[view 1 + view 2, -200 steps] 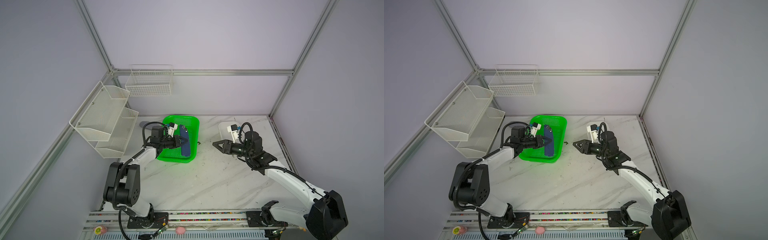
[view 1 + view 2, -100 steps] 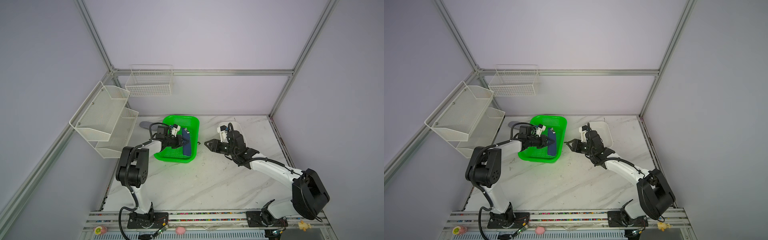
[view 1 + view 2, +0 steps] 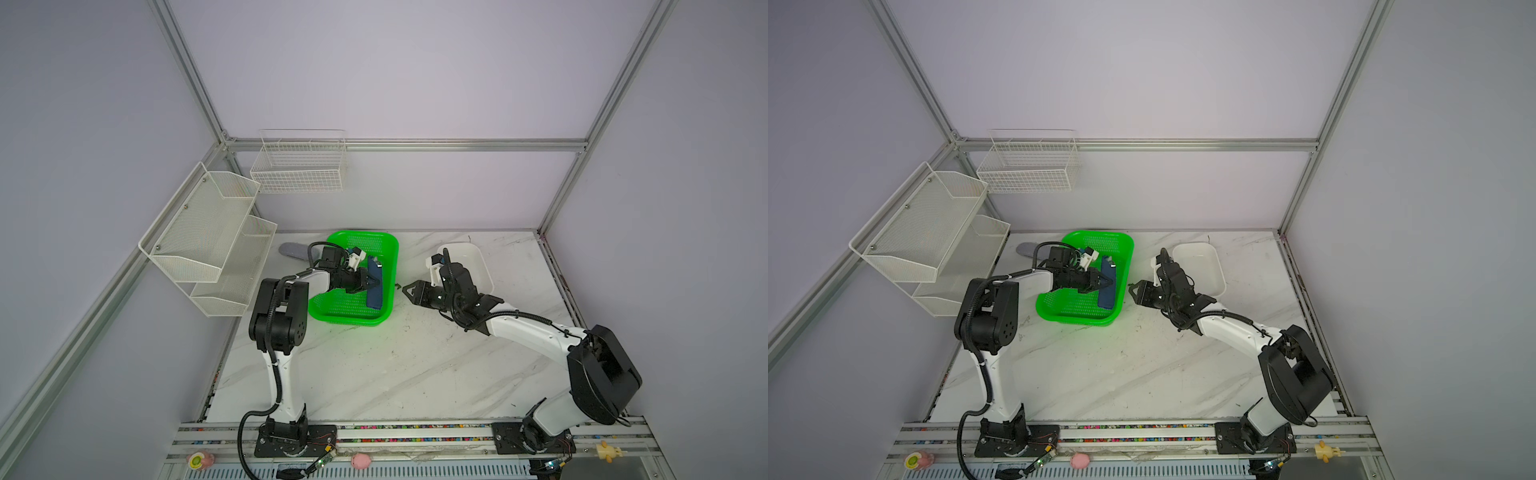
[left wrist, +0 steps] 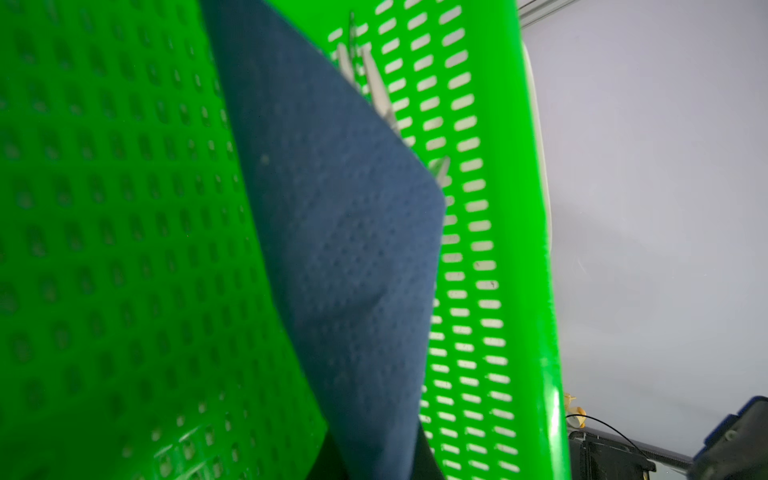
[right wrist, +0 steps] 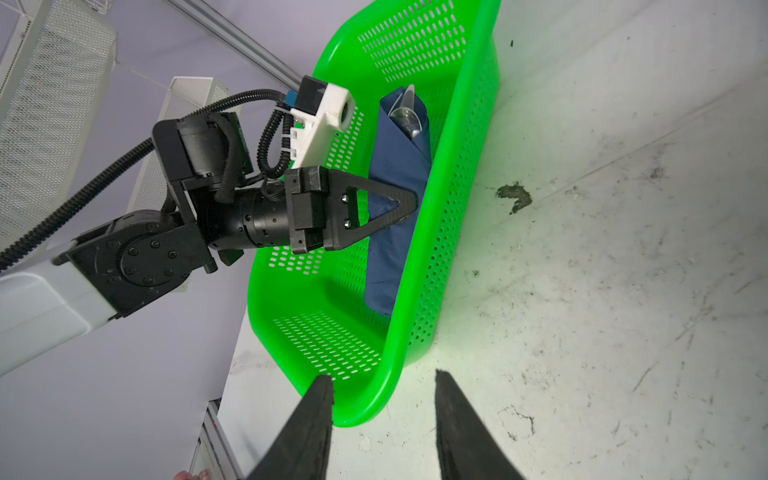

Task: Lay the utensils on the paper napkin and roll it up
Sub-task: 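Carry the napkin bundle with the left gripper into the green basket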

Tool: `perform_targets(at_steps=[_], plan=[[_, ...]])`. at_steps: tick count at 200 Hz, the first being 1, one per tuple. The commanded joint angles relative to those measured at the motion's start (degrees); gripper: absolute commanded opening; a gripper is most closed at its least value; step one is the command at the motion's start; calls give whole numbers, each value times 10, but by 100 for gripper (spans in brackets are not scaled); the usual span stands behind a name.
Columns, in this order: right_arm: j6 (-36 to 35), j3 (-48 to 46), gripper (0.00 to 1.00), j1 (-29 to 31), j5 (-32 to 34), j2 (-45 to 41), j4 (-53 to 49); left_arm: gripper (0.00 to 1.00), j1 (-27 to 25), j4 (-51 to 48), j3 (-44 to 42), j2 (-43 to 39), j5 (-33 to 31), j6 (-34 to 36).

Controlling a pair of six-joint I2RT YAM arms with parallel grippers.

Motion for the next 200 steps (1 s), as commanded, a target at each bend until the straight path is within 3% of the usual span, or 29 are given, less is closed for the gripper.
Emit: perform_targets(at_steps=[1, 41, 127, 200], plan=[[-10, 14, 43, 5, 36, -7, -20, 10, 1, -19, 66, 6, 14, 35], [-21, 26, 43, 14, 68, -5, -42, 10, 0, -39, 83, 30, 38, 51], [-26, 25, 43, 18, 69, 4, -48, 14, -4, -107, 130, 84, 74, 79], [-19, 1, 43, 18, 84, -27, -47, 27, -8, -150, 143, 86, 9, 88]])
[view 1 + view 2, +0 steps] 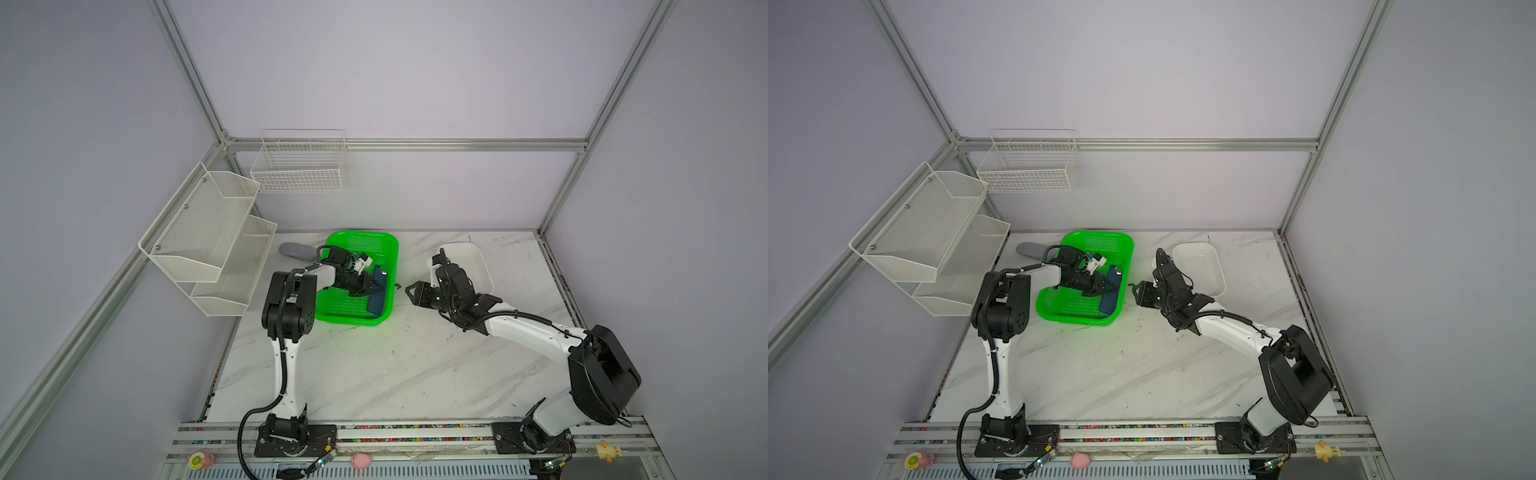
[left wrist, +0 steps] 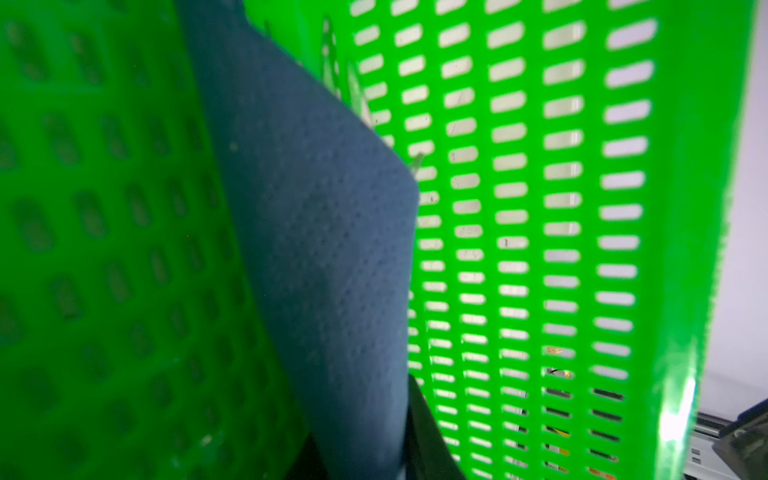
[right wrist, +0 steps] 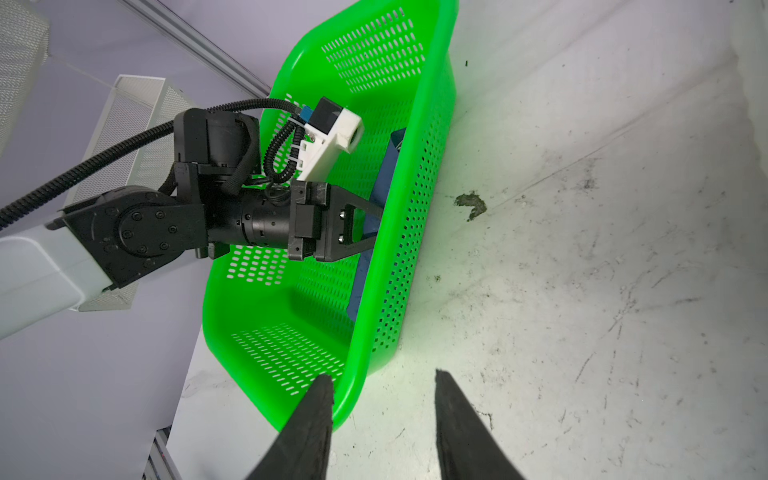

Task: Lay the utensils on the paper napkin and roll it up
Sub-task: 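Carry the napkin bundle with the left gripper into the green basket, then lower the bundle into the green basket and open the left gripper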

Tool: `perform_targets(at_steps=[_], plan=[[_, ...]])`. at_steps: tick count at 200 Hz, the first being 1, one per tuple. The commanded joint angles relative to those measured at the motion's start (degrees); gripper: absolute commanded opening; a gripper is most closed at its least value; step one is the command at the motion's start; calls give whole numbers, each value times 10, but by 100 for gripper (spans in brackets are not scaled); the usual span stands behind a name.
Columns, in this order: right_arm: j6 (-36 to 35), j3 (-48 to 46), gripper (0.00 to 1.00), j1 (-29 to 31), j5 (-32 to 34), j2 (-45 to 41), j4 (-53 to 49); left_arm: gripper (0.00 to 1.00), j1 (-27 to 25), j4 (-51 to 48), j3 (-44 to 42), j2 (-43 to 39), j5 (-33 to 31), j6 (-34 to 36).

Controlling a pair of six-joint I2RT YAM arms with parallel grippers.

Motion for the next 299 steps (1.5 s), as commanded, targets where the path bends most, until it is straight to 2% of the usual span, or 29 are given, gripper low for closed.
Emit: perform_targets(at_steps=[1, 37, 52, 99, 132, 153, 186, 217, 235, 275, 299], plan=[[1, -9, 43, 4, 13, -23, -7, 27, -3, -24, 43, -1, -32, 13], [-1, -8, 43, 4, 19, -33, -12, 40, -6, -43, 51, -10, -61, 13], [3, -8, 43, 4, 15, -39, -13, 51, -9, -47, 48, -25, -85, 13], [8, -12, 43, 4, 23, -63, -17, 69, -11, -49, 43, -75, -146, 13], [7, -12, 43, 4, 22, -62, -18, 71, -11, -50, 41, -103, -188, 10], [9, -12, 43, 4, 17, -57, -14, 67, -11, -53, 43, -102, -213, 5], [10, -9, 43, 4, 14, -53, -12, 50, -13, -64, 52, -80, -206, 2], [9, -9, 43, 4, 11, -48, -10, 40, -16, -66, 60, -61, -211, -3], [9, -11, 43, 4, 7, -47, -8, 31, -17, -78, 71, -42, -234, -12], [8, -13, 43, 4, 11, -52, -10, 22, -19, -95, 73, -19, -264, -24], [8, -18, 43, 4, 10, -56, -8, 20, -21, -99, 63, -24, -275, -30]])
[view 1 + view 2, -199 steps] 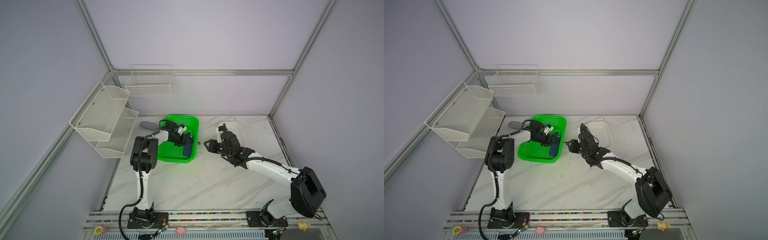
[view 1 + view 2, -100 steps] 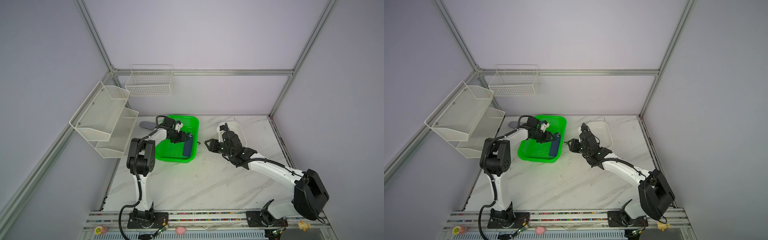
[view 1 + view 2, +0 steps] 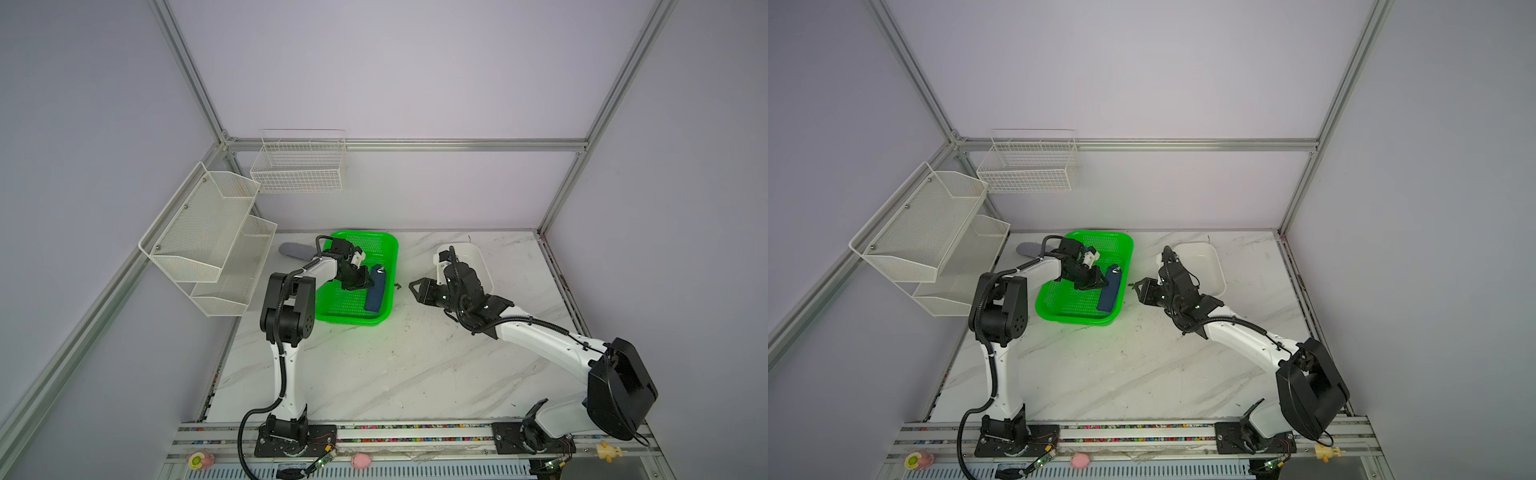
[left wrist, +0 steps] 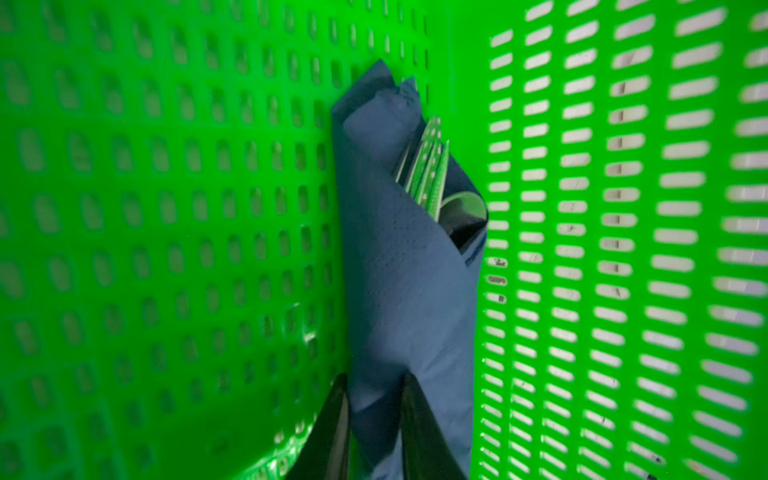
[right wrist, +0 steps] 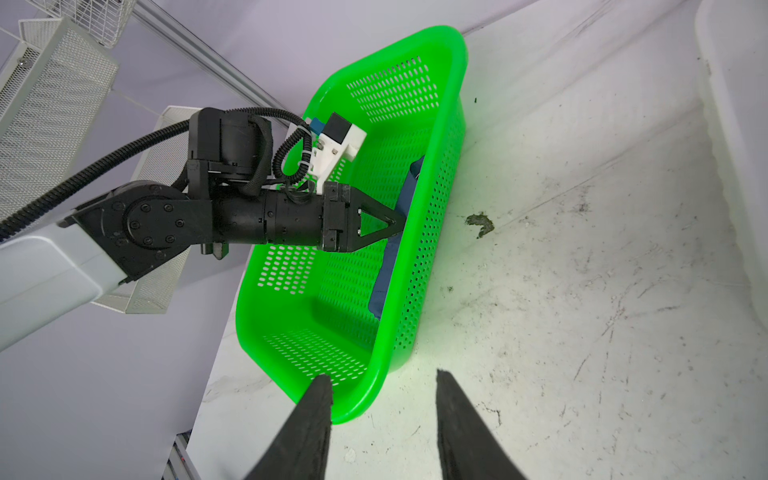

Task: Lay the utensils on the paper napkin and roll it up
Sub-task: 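Lower the bundle into the green basket and open the left gripper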

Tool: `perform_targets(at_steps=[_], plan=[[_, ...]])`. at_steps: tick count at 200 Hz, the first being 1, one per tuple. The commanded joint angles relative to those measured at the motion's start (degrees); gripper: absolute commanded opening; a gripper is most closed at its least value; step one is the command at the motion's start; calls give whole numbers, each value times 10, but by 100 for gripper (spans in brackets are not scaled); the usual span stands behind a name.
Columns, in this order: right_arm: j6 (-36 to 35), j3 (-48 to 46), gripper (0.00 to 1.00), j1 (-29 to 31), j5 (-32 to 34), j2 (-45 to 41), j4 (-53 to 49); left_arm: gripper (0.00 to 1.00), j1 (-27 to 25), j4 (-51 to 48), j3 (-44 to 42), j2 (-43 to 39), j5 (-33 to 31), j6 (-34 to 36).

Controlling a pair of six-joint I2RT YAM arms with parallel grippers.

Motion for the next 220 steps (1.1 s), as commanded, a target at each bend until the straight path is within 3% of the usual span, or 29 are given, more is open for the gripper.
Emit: perform_targets(at_steps=[1, 67, 98, 117, 129, 174, 220], plan=[[5, -12, 43, 3, 2, -5, 0, 20, -3, -21, 18, 6, -41, -9], [0, -18, 44, 3, 21, -37, -11, 21, -10, -7, 8, -15, 38, -1], [-2, -22, 45, 3, 24, -54, -16, 24, -10, -13, 1, -28, -11, -2], [-16, -17, 46, 3, 30, -71, -29, 33, -9, -19, 4, -52, -13, 2], [-25, -17, 46, 2, 55, -87, -42, 40, -10, -18, 4, -72, -10, 1], [-72, -34, 54, 2, 138, -167, -73, 43, -10, -9, -39, -157, -28, -10], [-111, -70, 68, 1, 253, -252, -99, 42, -10, 65, -176, -307, -81, -23]])
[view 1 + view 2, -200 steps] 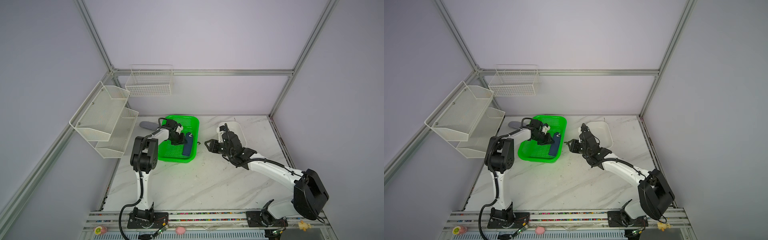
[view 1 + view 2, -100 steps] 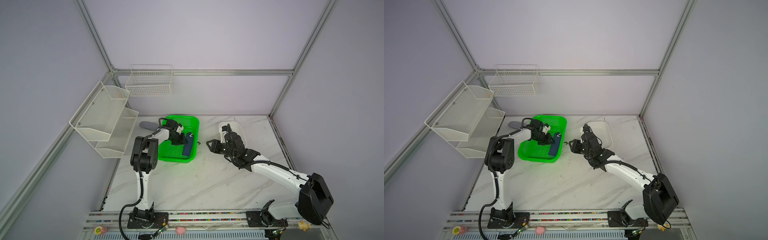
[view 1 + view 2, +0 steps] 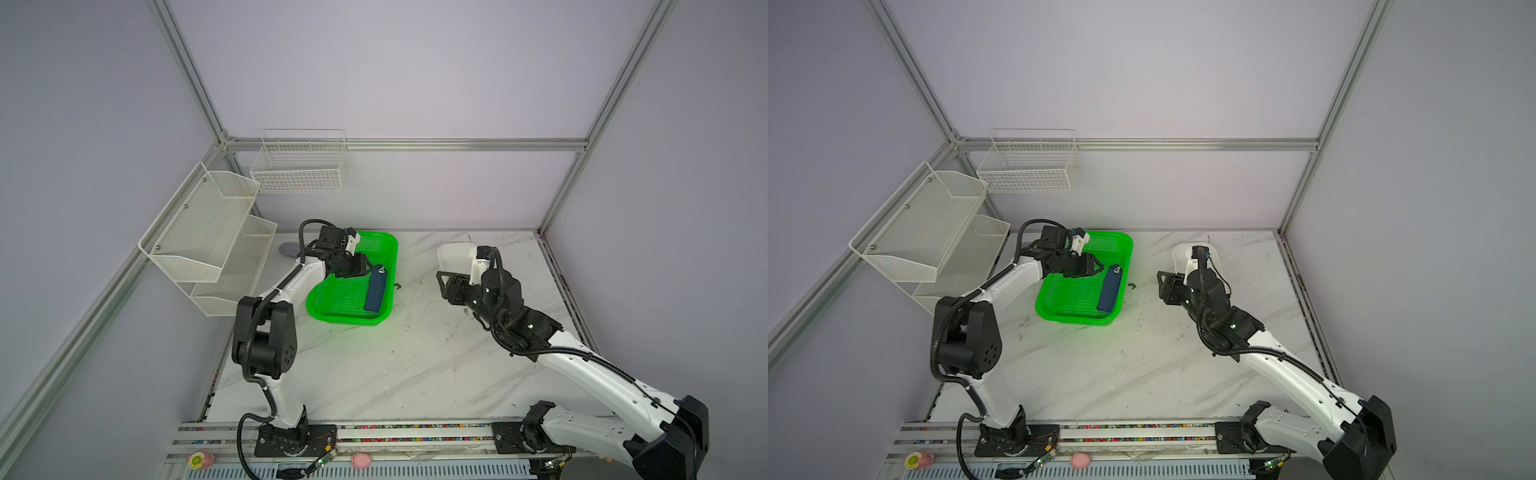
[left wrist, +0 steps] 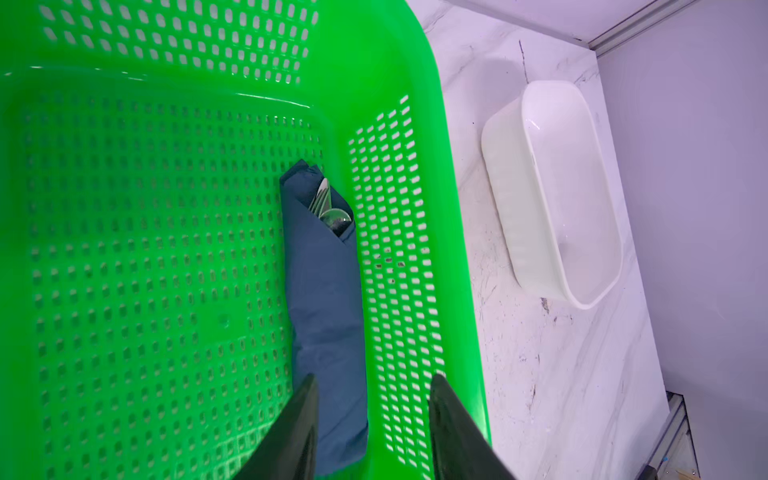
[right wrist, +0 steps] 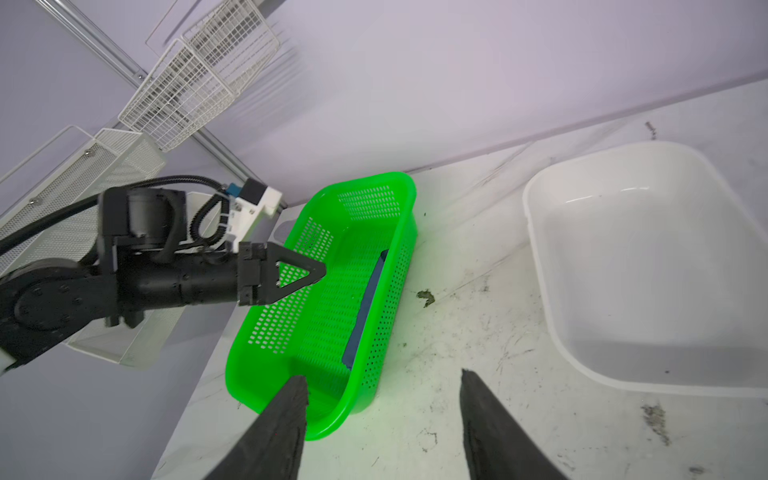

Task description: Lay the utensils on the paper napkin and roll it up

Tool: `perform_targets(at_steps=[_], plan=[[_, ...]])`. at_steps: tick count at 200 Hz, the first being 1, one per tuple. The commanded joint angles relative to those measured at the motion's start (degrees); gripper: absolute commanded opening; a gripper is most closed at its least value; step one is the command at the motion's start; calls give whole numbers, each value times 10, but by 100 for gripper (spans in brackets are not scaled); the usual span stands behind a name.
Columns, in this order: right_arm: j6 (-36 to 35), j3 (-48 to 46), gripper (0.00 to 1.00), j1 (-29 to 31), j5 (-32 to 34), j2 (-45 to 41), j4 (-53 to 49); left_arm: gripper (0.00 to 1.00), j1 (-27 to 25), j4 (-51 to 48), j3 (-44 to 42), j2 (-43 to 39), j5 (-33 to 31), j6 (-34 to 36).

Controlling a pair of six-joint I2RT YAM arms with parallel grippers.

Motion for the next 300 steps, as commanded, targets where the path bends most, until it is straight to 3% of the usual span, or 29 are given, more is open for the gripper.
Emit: perform_targets(at_steps=[1, 23, 42, 73, 87, 131, 155, 181, 205, 241, 275, 300], plan=[[-36, -28, 69, 1, 92, -37, -28, 42, -1, 50, -80, -79, -39, -11], [-71, -56, 85, 0, 169, -69, -25, 47, -1, 87, -157, -167, -86, -13], [-98, -93, 97, -2, 277, -83, -14, 54, 0, 126, -233, -269, -140, -18], [-148, -153, 97, -13, 406, -87, 30, 70, 3, 175, -346, -412, -246, -15], [-182, -199, 97, -33, 421, -93, 92, 75, 4, 177, -388, -472, -304, -16], [-231, -325, 98, -181, 299, -114, 281, 100, 5, 196, -506, -616, -463, -17], [-228, -354, 97, -237, 250, -68, 376, 100, 5, 219, -550, -664, -528, -18], [-274, -385, 97, -243, 239, 35, 546, 100, 5, 287, -603, -676, -586, 2], [-307, -383, 97, -245, 184, 103, 652, 100, 6, 354, -637, -647, -599, 45], [-356, -339, 97, -258, 128, 220, 720, 100, 7, 472, -667, -548, -603, 81], [-383, -335, 97, -290, 45, 279, 812, 100, 9, 565, -667, -450, -575, 119], [-363, -328, 97, -315, 3, 306, 837, 100, 13, 634, -675, -406, -547, 123]])
